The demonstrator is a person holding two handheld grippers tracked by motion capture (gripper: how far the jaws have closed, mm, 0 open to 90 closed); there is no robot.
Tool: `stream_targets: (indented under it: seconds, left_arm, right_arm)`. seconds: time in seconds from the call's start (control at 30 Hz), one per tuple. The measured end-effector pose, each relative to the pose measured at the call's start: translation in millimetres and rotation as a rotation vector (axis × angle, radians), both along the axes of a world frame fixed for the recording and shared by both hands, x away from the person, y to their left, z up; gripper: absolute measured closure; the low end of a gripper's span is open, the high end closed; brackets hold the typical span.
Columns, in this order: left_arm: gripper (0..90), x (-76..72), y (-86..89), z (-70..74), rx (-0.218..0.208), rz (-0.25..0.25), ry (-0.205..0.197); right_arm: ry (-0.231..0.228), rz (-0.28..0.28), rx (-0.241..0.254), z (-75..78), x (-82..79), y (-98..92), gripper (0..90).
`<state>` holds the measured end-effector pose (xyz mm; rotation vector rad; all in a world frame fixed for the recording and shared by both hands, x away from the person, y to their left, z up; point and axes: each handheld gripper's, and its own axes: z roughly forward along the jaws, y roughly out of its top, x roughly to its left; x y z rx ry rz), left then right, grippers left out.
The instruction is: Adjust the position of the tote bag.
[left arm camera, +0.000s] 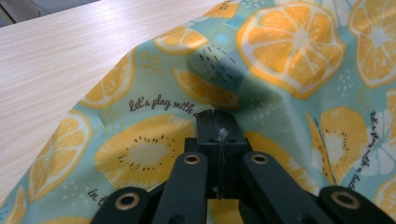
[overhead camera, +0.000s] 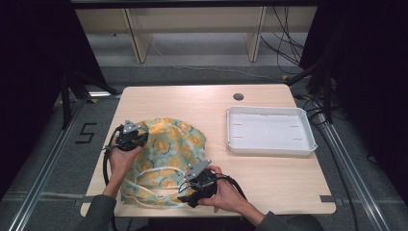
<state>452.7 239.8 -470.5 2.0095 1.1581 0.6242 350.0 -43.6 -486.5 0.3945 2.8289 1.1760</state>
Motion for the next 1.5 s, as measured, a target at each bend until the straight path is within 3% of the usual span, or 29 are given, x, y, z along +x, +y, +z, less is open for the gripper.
stream_targets:
  seconds: [0.03,0.3,0.37,0.4,0.47,0.57,0.63,0.73,0.8,0.9,0.97,1.0,1.03,1.07,1.17,1.2,1.23,1.27,1.3,1.37,1.5]
  left_arm:
    - [89.6,1.6,-3.3,-2.5,-0.044,0.013,-0.013]
    - [89.6,7.6,-16.9,-3.3,-0.015,-0.039,-0.009]
    - [89.6,9.2,-23.5,-4.3,-0.036,-0.039,-0.008]
    - [89.6,9.9,-25.0,-2.9,0.000,-0.055,0.002]
    - [89.5,11.6,-32.0,-4.1,-0.032,-0.056,-0.007]
    - [89.5,11.9,-36.8,-2.7,-0.001,-0.073,-0.003]
    - [89.5,11.7,-40.2,-3.2,-0.013,-0.070,-0.005]
    - [89.2,12.2,-41.1,-3.2,0.006,-0.082,-0.008]
    - [89.2,12.7,-41.4,-4.2,0.001,-0.082,-0.009]
    - [89.0,14.1,-43.1,-7.4,-0.043,-0.086,-0.011]
    - [89.0,14.0,-45.1,-7.0,-0.001,-0.095,0.001]
    - [89.1,14.0,-47.1,-7.9,-0.012,-0.097,-0.005]
    - [89.0,13.9,-50.9,-9.5,-0.051,-0.082,-0.018]
    - [88.7,13.7,-49.6,-8.1,-0.017,-0.107,-0.007]
    - [88.3,13.9,-54.7,-9.0,-0.038,-0.097,-0.015]
    - [88.1,14.8,-56.1,-10.2,-0.054,-0.097,-0.023]
    - [87.3,15.0,-54.2,-9.2,-0.021,-0.106,-0.013]
    - [86.1,14.2,-53.6,-7.7,-0.013,-0.094,0.005]
    - [84.1,14.2,-52.6,-7.8,-0.023,-0.098,0.004]
    - [80.7,11.6,-47.8,-4.5,0.003,-0.092,0.004]
    - [67.7,2.5,-34.0,5.5,-0.016,-0.057,0.013]
  right_arm:
    - [0.001,0.000,0.000,0.1,0.1,-0.2,26.7]
    - [-0.008,0.014,0.005,-0.9,1.2,-0.7,26.7]
    - [0.002,0.001,0.004,-0.9,0.6,-1.4,26.7]
    - [-0.002,0.005,0.003,-1.0,0.9,-1.6,26.7]
    - [0.013,-0.014,-0.001,-0.3,-0.5,-2.6,26.7]
    - [-0.003,0.004,0.009,-0.1,1.1,-3.8,26.7]
    - [0.017,-0.019,0.009,0.5,0.2,-5.7,26.7]
    - [0.021,-0.024,0.009,0.7,1.2,-7.6,26.6]
    - [0.006,-0.019,0.007,1.1,2.8,-8.8,26.6]
    - [0.004,-0.022,0.011,0.7,3.3,-9.2,26.6]
    - [0.004,-0.022,0.010,0.6,3.1,-9.1,26.6]
    - [0.004,-0.020,0.010,0.7,3.0,-9.2,26.6]
    - [0.005,-0.020,0.010,0.9,3.0,-9.3,26.6]
    - [0.005,-0.020,0.011,1.0,3.1,-9.4,26.6]
    - [0.016,-0.030,0.009,1.6,2.1,-10.3,26.6]
    - [-0.004,-0.008,0.015,1.5,3.9,-10.3,26.6]
    - [0.003,-0.018,0.010,2.3,3.6,-11.3,26.6]
    - [0.005,-0.021,0.017,2.5,3.5,-11.5,26.6]
    - [0.003,-0.022,0.015,3.4,3.8,-12.5,26.6]
    - [0.002,-0.031,0.021,4.3,4.3,-13.8,26.6]
    - [-0.001,-0.033,0.026,5.4,5.2,-16.7,26.6]
